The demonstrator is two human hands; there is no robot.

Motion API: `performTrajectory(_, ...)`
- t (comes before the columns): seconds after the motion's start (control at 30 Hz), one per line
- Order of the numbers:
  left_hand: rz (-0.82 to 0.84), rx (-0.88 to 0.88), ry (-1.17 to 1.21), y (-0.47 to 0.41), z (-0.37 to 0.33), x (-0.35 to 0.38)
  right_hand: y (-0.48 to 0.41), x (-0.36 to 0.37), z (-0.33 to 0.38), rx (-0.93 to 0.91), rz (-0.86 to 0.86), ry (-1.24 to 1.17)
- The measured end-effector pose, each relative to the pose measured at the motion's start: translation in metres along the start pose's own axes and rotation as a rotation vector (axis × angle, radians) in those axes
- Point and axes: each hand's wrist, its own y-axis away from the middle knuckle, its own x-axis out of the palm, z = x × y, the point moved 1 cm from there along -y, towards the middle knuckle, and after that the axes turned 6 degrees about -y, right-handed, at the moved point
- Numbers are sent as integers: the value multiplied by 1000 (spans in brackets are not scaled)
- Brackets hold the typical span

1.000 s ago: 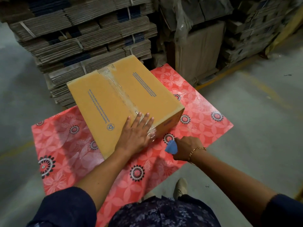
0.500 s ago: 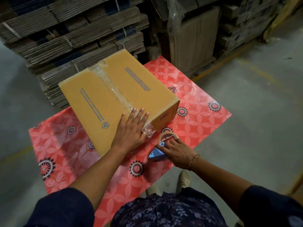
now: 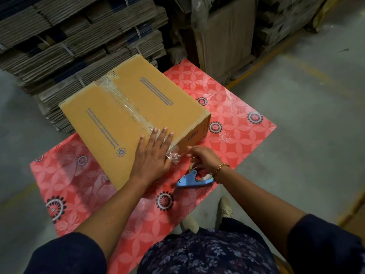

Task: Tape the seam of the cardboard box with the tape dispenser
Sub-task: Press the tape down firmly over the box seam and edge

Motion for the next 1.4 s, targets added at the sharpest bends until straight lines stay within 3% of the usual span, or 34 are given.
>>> performTrajectory(0.53,-64,28,-43,0,2,8,10,20,5,-38,6,36)
performTrajectory(0.6,-137,50,-59,3,1,7,10,19,7,-52,-5,117)
performTrajectory(0.73,-420,253,-83,9,-3,9,4,20,2,-76,-28,194)
performTrajectory(0.83,-498,334,-104,12,-4,7,2,21,-2,-115,-47,193)
performTrajectory(1.4,-382,279,-87,10,-6,0,-31,41,-28,-230,-179,217)
